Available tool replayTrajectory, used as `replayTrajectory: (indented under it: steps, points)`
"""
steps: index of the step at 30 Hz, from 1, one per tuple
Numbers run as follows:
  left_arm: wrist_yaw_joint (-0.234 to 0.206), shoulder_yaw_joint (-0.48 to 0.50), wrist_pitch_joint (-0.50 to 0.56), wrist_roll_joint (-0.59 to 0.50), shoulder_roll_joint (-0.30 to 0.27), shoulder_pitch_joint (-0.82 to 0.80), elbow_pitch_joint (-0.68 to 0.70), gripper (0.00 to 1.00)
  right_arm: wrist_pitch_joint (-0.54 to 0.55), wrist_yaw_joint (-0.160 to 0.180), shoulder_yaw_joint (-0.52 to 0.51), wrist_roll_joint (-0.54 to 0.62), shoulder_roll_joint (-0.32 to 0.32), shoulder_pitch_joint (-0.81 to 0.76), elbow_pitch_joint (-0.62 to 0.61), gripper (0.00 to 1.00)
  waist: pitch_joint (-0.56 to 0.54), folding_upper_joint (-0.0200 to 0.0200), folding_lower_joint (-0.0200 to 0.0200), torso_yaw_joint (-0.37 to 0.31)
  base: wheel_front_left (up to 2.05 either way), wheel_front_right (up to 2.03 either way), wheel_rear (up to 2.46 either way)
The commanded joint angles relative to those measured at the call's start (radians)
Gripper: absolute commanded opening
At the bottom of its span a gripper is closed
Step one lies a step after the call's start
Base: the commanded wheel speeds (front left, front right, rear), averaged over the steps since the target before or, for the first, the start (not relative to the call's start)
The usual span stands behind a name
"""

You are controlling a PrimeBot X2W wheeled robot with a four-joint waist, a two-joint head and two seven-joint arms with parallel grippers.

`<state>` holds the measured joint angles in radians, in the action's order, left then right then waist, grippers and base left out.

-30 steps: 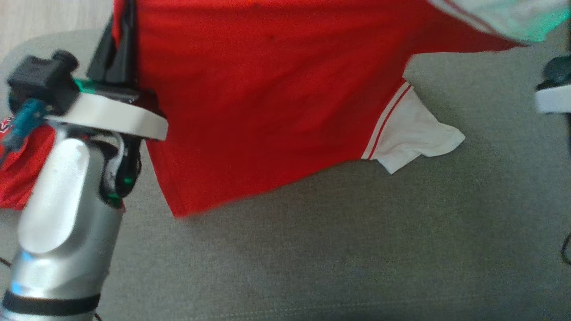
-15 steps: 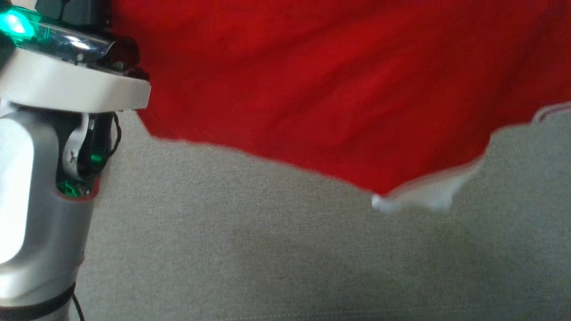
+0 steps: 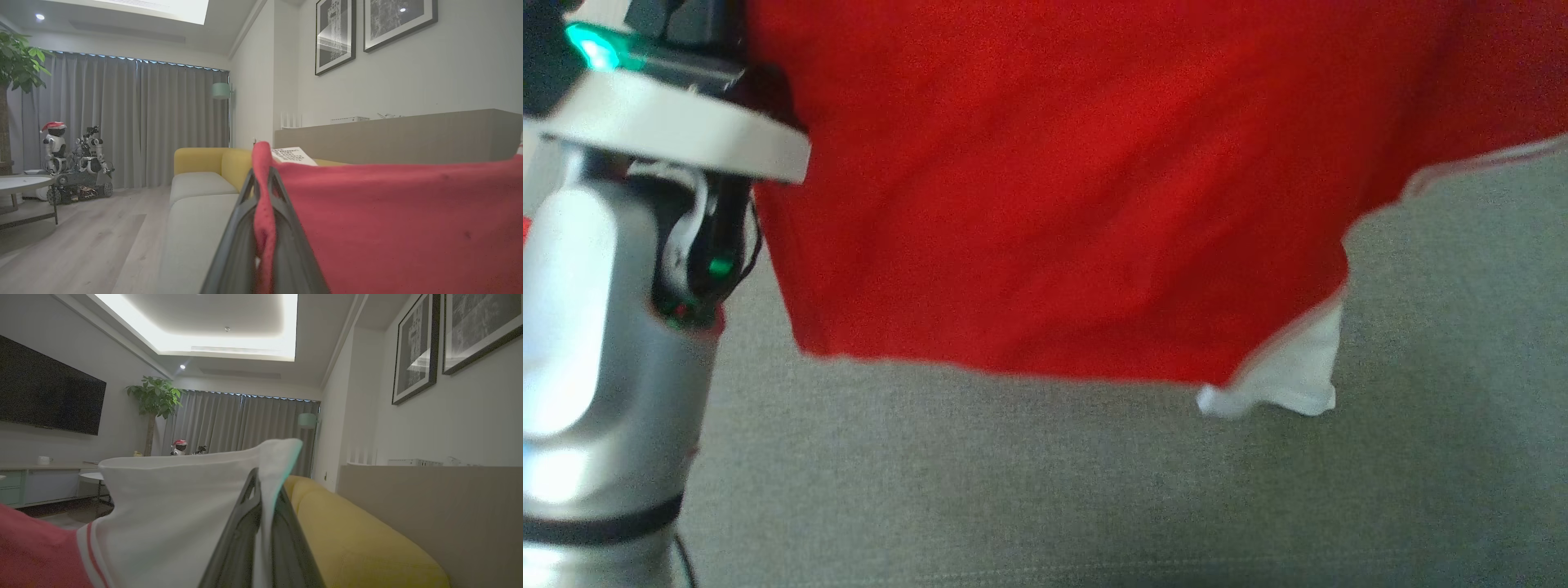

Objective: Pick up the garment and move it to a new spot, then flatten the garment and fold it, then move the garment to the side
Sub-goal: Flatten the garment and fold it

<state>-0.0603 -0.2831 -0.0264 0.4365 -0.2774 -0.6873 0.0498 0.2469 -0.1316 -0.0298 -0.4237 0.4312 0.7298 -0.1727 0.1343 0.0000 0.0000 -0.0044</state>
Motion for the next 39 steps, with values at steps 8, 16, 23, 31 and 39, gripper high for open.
replayTrajectory:
  steps: [8,16,23,31,39]
  points:
    - [0.099,0.006,-0.170,0.023,0.060,-0.300,-0.351,0.00,-0.075,0.001,0.125,-0.038,-0.050,0.274,0.296,0.00,0.043,0.0000,0.0000,0.016,0.00,0.00,0.00]
    - [0.136,0.000,-0.233,-0.028,0.129,-0.544,-0.715,0.00,-0.246,0.001,0.224,-0.027,-0.110,0.572,0.720,0.00,0.073,0.0000,0.0000,0.026,0.00,0.00,0.00]
    - [0.131,0.008,-0.235,-0.038,0.177,-0.623,-0.999,0.00,-0.290,0.001,0.279,-0.012,-0.199,0.701,1.075,0.00,0.123,0.0000,0.0000,0.017,0.00,0.00,0.00]
    - [0.135,0.027,-0.235,-0.015,0.207,-0.565,-1.172,0.00,-0.297,0.001,0.384,-0.058,-0.265,0.666,1.265,0.00,0.192,0.0000,0.0000,0.003,0.00,0.00,0.00]
    - [0.136,0.035,-0.235,-0.021,0.213,-0.485,-1.213,0.00,-0.322,0.001,0.473,-0.115,-0.262,0.556,1.313,0.00,0.207,0.0000,0.0000,-0.002,0.00,0.00,0.00]
